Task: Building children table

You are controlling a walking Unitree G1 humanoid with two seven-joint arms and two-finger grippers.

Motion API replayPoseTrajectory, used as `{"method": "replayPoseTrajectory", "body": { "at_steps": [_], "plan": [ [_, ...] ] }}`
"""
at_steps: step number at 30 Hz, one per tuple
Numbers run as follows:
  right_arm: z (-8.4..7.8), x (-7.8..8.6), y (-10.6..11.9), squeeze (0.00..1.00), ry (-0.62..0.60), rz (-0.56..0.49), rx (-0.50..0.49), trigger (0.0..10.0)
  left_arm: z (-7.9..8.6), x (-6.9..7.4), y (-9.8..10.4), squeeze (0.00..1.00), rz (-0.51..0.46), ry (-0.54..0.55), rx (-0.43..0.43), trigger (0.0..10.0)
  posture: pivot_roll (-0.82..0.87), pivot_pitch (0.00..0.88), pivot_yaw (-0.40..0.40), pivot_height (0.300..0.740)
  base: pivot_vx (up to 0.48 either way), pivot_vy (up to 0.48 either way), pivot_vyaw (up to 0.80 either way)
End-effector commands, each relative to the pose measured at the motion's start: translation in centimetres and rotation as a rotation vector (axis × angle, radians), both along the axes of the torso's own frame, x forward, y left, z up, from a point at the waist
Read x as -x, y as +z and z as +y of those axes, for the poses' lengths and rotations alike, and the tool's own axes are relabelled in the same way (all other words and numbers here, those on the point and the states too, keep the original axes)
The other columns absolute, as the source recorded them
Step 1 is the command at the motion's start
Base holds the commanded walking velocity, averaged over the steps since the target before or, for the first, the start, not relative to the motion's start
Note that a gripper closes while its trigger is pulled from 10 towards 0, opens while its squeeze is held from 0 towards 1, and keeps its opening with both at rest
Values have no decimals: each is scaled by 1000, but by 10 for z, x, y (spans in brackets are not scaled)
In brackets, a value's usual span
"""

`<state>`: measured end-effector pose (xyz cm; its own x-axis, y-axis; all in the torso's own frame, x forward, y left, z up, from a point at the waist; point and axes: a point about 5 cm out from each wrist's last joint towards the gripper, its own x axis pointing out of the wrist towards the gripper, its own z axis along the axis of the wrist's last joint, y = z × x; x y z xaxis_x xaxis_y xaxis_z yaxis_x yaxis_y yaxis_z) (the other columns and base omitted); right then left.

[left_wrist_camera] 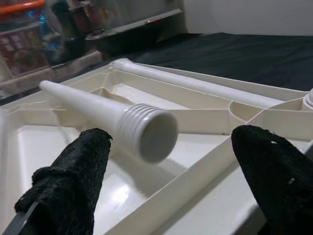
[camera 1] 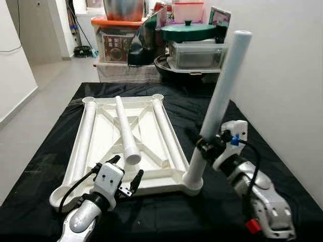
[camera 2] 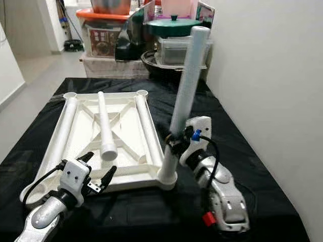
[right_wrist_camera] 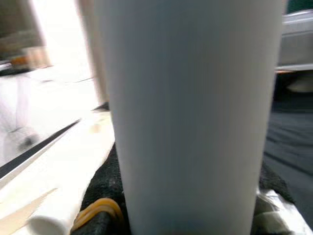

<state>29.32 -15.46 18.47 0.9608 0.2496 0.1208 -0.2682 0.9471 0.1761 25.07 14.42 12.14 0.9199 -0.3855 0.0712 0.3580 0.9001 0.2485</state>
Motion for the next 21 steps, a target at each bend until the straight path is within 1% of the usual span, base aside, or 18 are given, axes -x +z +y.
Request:
{"method": "replayPoseTrajectory", "body": {
  "at_steps": [1, 2, 3, 4, 6, 7, 8, 9, 10, 11, 12, 13, 14, 15, 17, 19, 20, 21],
  "plan": [
    [-6, 7, -22, 0, -92, 116, -30, 39, -1, -1, -4, 0, 10, -5, -8, 10000, 67, 0, -59, 740, 0, 0, 0],
    [1, 12, -24, 0, -53, 105, 31, 10000, -1, 0, -5, 0, 11, -6, -8, 10000, 63, 0, -56, 740, 0, 0, 0],
    [7, 15, -27, 0, -4, 105, 70, 10000, -2, 0, -5, 0, 13, -8, -8, 10000, 61, 0, -55, 740, 0, 0, 0],
    [7, 15, -27, 0, -4, 105, 70, 10000, -2, 0, -5, 0, 13, -8, -8, 10000, 61, 0, -55, 740, 0, 0, 0],
    [15, 21, -26, 0, 107, 82, 62, 10000, -3, 1, -6, 0, 15, -15, -8, 10000, 63, 0, -56, 740, 0, 0, 0],
    [15, 22, -22, 1000, 155, 65, 51, 10000, -3, 1, -6, 0, 15, -16, -8, 10000, 64, 0, -58, 740, 0, 0, 0],
    [16, 22, -19, 1000, 185, 49, 51, 10000, -3, 1, -6, 0, 15, -16, -8, 10000, 64, 0, -58, 740, 0, 0, 0],
    [16, 22, -19, 1000, 185, 49, 51, 10000, -3, 1, -6, 0, 15, -16, -8, 10000, 64, 0, -58, 740, 0, 0, 0],
    [16, 21, -15, 1000, 221, 37, 82, 10000, -3, 1, -6, 0, 14, -14, -8, 10000, 61, 0, -57, 740, 0, 0, 0],
    [16, 21, -15, 1000, 221, 37, 82, 10000, -3, 1, -6, 0, 14, -14, -8, 10000, 61, 0, -57, 740, 0, 0, 0],
    [14, 18, -10, 0, 264, 22, 109, 10000, -2, 0, -6, 0, 14, -12, -7, 10000, 62, 0, -58, 740, 0, 0, 0],
    [14, 18, -10, 0, 264, 22, 109, 10000, -2, 0, -6, 0, 14, -12, -7, 10000, 62, 0, -58, 740, 0, 0, 0],
    [13, 18, -5, 0, 320, 8, 131, 10000, -2, 0, -6, 0, 13, -11, -7, 10000, 63, 0, -57, 740, 0, 0, 0],
    [13, 18, -5, 0, 320, 8, 131, 10000, -2, 0, -6, 0, 13, -11, -7, 10000, 63, 0, -57, 740, 0, 0, 0],
    [8, 28, 2, 0, 540, 14, 121, 10000, -3, 1, -7, 0, 14, -15, -5, 10000, 63, 0, -55, 740, 0, 0, 0],
    [8, 28, 2, 0, 540, 14, 121, 10000, -3, 1, -7, 0, 14, -15, -5, 10000, 63, 0, -55, 740, 0, 0, 0],
    [6, 32, 3, 0, 612, 18, 127, 10000, -3, 0, -7, 0, 14, -16, -6, 10000, 65, 0, -57, 740, 0, 0, 0],
    [4, 36, 2, 0, 678, 24, 143, 4431, -2, 0, -6, 0, 13, -10, -5, 10000, 65, 0, -58, 740, 0, 0, 0]
  ]
}}
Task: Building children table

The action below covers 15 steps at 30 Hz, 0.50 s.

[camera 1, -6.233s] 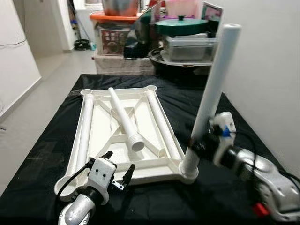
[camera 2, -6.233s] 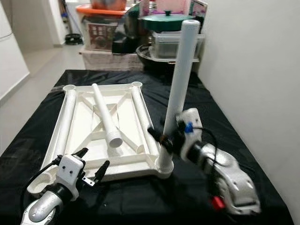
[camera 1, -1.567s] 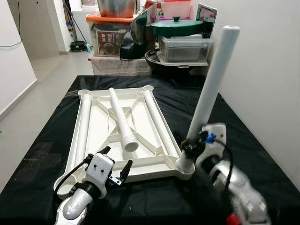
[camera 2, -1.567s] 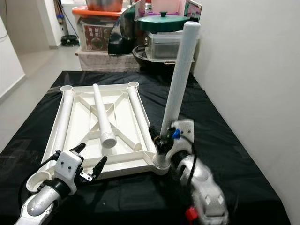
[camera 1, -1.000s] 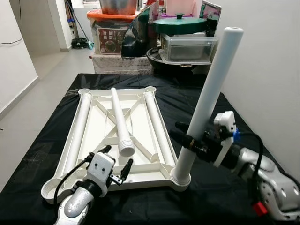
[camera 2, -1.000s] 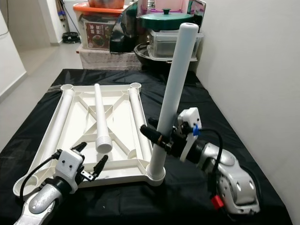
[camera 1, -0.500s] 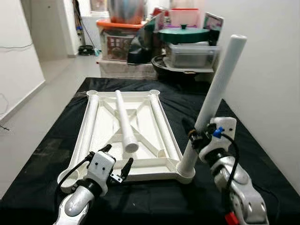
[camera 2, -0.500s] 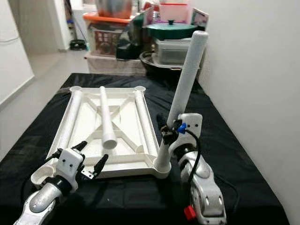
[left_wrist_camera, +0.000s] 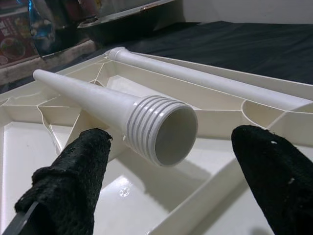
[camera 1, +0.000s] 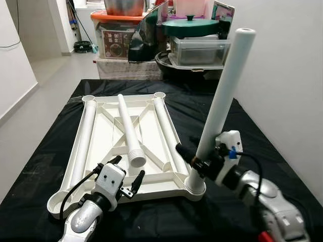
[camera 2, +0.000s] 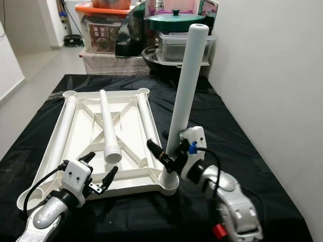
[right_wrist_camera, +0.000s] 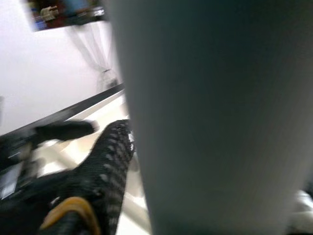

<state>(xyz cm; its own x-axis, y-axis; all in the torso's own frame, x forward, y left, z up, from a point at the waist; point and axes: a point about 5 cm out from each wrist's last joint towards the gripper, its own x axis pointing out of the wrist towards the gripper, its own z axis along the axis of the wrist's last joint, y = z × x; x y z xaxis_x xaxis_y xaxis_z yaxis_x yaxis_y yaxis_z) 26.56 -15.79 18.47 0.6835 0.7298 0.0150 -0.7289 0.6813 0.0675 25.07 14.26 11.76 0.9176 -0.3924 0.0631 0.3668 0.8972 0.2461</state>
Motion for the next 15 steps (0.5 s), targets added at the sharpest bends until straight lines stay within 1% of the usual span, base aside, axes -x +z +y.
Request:
{"method": "replayPoseTrajectory", "body": {
  "at_steps": [1, 2, 3, 4, 5, 6, 7, 8, 9, 10, 11, 12, 13, 14, 15],
  "plan": [
    [7, 9, 2, 0, 123, 1, -11, 4431, -1, 0, -3, 0, 5, -2, -4, 10000, 65, 0, -58, 740, 0, 0, 0],
    [5, 13, -2, 0, 186, 12, 3, 2275, 1, 0, -2, 0, 4, 7, -5, 10000, 71, 0, -62, 740, 0, 0, 0],
    [5, 13, -2, 0, 186, 12, 3, 2275, 1, 0, -2, 0, 4, 7, -5, 10000, 71, 0, -62, 740, 0, 0, 0],
    [5, 14, -5, 0, 190, 14, -5, 0, 1, 1, -3, 0, 5, 8, -5, 10000, 72, 0, -63, 740, 0, 0, 0],
    [5, 14, -5, 0, 190, 14, -5, 0, 1, 1, -3, 0, 5, 8, -5, 10000, 72, 0, -63, 740, 0, 0, 0],
    [5, 10, -9, 0, 136, 10, -11, 0, 1, 1, -3, 0, 6, 7, -6, 10000, 72, 0, -63, 740, 0, 0, 0],
    [3, 0, -13, 0, 9, -7, 9, 0, 1, 2, -4, 0, 7, 6, -5, 10000, 72, 0, -63, 740, 0, 0, 0],
    [3, 0, -13, 0, 9, -7, 9, 0, 1, 2, -4, 0, 7, 6, -5, 10000, 72, 0, -63, 740, 0, 0, 0],
    [1, -12, -18, 0, -139, -6, 24, 0, 1, 3, -4, 0, 8, 5, -5, 10000, 70, 0, -63, 740, 0, 0, 0],
    [1, -12, -18, 0, -139, -6, 24, 0, 1, 3, -4, 0, 8, 5, -5, 10000, 70, 0, -63, 740, 0, 0, 0],
    [-1, -20, -20, 0, -286, -6, 11, 0, 1, 3, -4, 0, 8, 5, -5, 10000, 71, 0, -62, 740, 0, 0, 0],
    [-4, -25, -24, 0, -458, 16, -16, 0, 1, 2, -3, 0, 7, 5, -4, 10000, 69, 0, -61, 740, 0, 0, 0],
    [-4, -25, -24, 0, -458, 16, -16, 0, 1, 2, -3, 0, 7, 5, -4, 10000, 69, 0, -61, 740, 0, 0, 0],
    [-6, -27, -27, 0, -557, 40, -37, 0, 1, 2, -3, 0, 7, 4, -4, 10000, 69, 0, -61, 740, 0, 0, 0],
    [-6, -27, -27, 0, -557, 40, -37, 0, 1, 2, -3, 0, 7, 4, -4, 10000, 69, 0, -61, 740, 0, 0, 0]
  ]
}}
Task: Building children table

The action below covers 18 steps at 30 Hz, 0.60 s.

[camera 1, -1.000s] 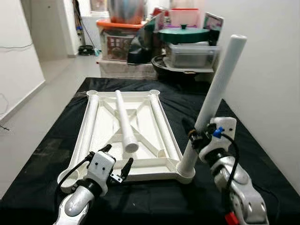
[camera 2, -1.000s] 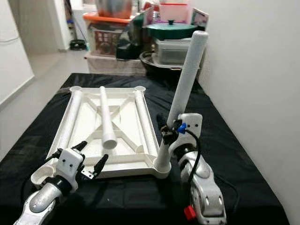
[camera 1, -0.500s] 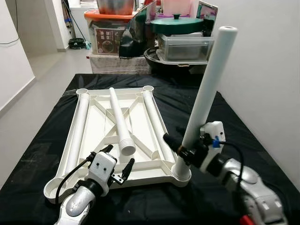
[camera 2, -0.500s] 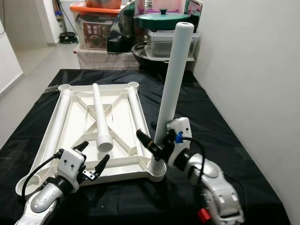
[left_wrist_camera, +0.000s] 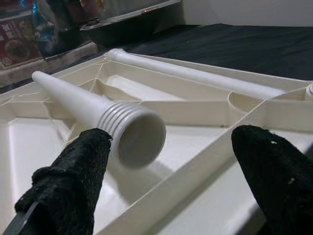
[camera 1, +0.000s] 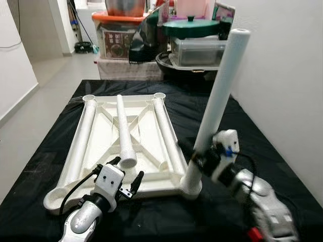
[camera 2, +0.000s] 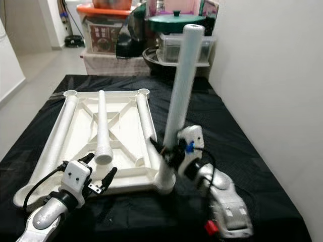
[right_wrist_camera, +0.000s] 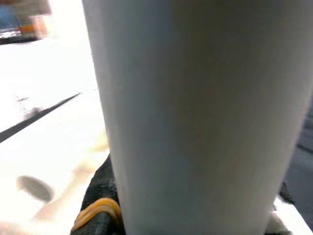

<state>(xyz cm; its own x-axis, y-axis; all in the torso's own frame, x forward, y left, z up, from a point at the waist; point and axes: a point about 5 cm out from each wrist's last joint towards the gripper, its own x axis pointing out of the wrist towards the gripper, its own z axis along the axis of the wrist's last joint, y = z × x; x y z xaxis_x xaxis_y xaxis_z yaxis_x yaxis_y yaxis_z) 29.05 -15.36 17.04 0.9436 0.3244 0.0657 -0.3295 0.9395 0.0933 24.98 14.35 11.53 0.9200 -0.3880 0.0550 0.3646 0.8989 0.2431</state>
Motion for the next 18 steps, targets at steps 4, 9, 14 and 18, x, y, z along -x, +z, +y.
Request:
{"method": "replayPoseTrajectory", "body": {
  "at_steps": [4, 9, 14, 18],
  "plan": [
    [7, 15, -24, 0, -89, 81, 52, 10000, 0, 2, -1, 0, -1, -3, -6, 10000, 70, 0, -57, 740, 0, 0, 0],
    [24, 28, -19, 1000, 108, 51, -21, 10000, 0, 1, -1, 0, 0, -7, -7, 10000, 63, 0, -53, 740, 0, 0, 0],
    [26, 30, -12, 0, 281, 31, -1, 10000, -1, 1, -1, 0, -1, -10, -5, 10000, 62, 0, -53, 740, 0, 0, 0],
    [19, 37, -10, 0, 486, 49, 54, 10000, -2, 0, -1, 0, -2, -11, -4, 10000, 68, 0, -60, 740, 0, 0, 0]
  ]
}}
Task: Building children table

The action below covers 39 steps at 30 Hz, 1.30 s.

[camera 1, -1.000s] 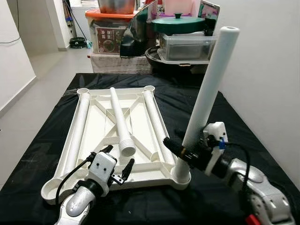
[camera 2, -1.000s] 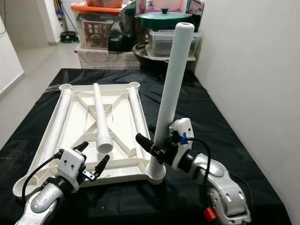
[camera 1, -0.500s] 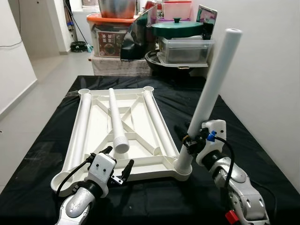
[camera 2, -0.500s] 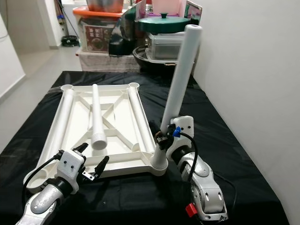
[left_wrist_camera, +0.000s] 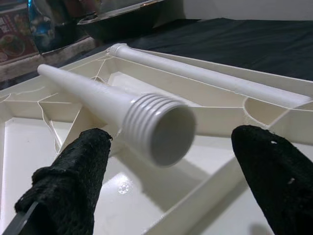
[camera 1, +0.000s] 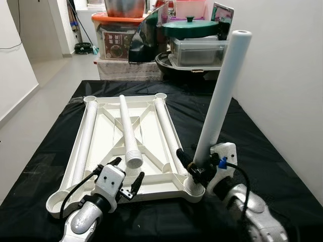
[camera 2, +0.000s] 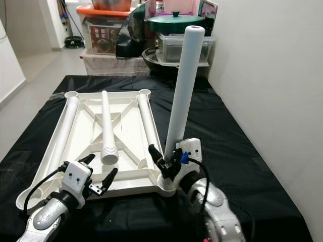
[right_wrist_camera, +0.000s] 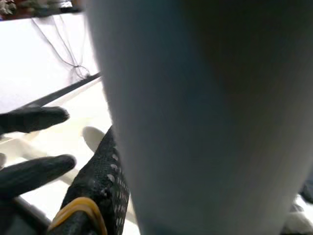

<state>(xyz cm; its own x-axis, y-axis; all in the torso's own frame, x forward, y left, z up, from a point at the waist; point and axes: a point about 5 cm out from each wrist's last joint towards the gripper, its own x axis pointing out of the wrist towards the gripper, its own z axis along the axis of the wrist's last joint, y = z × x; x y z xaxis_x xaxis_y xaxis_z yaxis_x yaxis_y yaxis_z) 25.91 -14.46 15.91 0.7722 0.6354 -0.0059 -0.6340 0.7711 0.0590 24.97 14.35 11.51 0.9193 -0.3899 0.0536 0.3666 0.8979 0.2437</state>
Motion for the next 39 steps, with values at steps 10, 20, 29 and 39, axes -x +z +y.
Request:
{"method": "replayPoseTrajectory", "body": {
  "at_steps": [10, 20, 29, 39],
  "plan": [
    [1, 5, -4, 0, 175, 18, -5, 0, 0, 2, -1, 0, -6, 2, -2, 10000, 81, 0, -66, 740, 0, 0, 0],
    [-36, -24, -45, 0, -603, 154, 68, 0, -3, 0, 0, 0, -10, -3, -1, 10000, 72, 0, -69, 740, 0, 0, 0],
    [-13, -14, -38, 298, -527, 92, 52, 10000, -2, 2, -2, 0, -3, -6, -5, 10000, 69, 0, -61, 740, 0, 0, 0],
    [-15, -16, -4, 1000, -401, -71, -25, 10000, -2, 0, -2, 0, -5, -13, -4, 10000, 60, 0, -60, 740, 0, 0, 0]
  ]
}}
